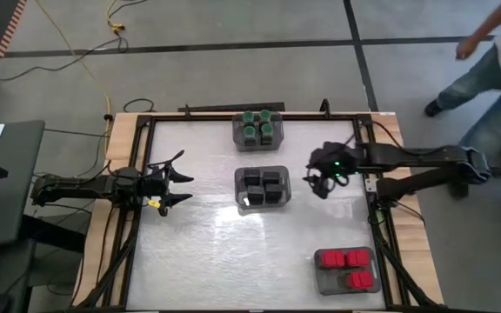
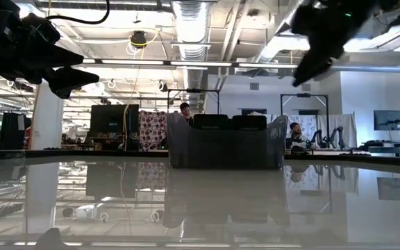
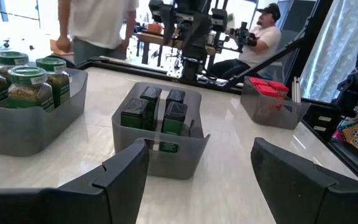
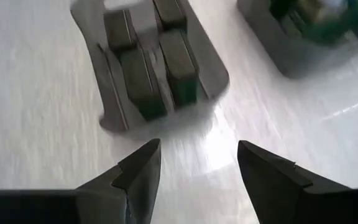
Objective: Sort spices by type
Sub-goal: Return to Home Position
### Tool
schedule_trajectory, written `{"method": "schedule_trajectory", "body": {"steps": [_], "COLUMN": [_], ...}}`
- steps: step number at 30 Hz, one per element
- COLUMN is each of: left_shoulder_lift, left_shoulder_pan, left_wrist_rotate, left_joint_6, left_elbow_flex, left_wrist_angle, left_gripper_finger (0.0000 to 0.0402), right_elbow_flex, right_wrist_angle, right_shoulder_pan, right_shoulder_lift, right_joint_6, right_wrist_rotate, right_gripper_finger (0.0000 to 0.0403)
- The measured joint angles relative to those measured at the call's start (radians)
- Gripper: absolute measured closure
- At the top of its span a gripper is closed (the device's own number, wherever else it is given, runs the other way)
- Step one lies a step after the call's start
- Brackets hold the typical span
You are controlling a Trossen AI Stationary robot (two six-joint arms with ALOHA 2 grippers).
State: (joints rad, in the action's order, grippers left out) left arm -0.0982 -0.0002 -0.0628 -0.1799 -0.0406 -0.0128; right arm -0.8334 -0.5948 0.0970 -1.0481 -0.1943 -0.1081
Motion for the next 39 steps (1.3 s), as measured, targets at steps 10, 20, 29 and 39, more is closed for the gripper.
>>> {"method": "schedule_trajectory", "body": {"steps": [10, 20, 29, 39], "left_shoulder_lift": [0.000, 0.000, 0.000, 0.000], "left_shoulder_pan": [0.000, 0.000, 0.000, 0.000], "left_wrist_rotate": [0.000, 0.000, 0.000, 0.000], "left_joint_6": [0.000, 0.000, 0.000, 0.000], "left_elbow_flex": [0.000, 0.000, 0.000, 0.000], "left_wrist_angle": [0.000, 0.000, 0.000, 0.000], "left_gripper_finger": [0.0131, 0.0131, 0.0131, 0.0131], "right_elbow_flex": [0.074, 0.089, 0.375, 0.558], "right_wrist_angle": [-0.033, -0.036, 0.300, 0.433], "right_shoulder_pan": [-0.019, -0.093, -0.130, -0.127], "right_shoulder_lift": [0.178, 0.241, 0.352, 0.534], "right_joint_6": [-0.063, -0.094, -0.115, -0.119], "right_wrist_rotate": [0.000, -0.103, -0.137, -0.137], "right_gripper_finger": [0.0161, 0.0161, 0.0161, 0.0161]}}
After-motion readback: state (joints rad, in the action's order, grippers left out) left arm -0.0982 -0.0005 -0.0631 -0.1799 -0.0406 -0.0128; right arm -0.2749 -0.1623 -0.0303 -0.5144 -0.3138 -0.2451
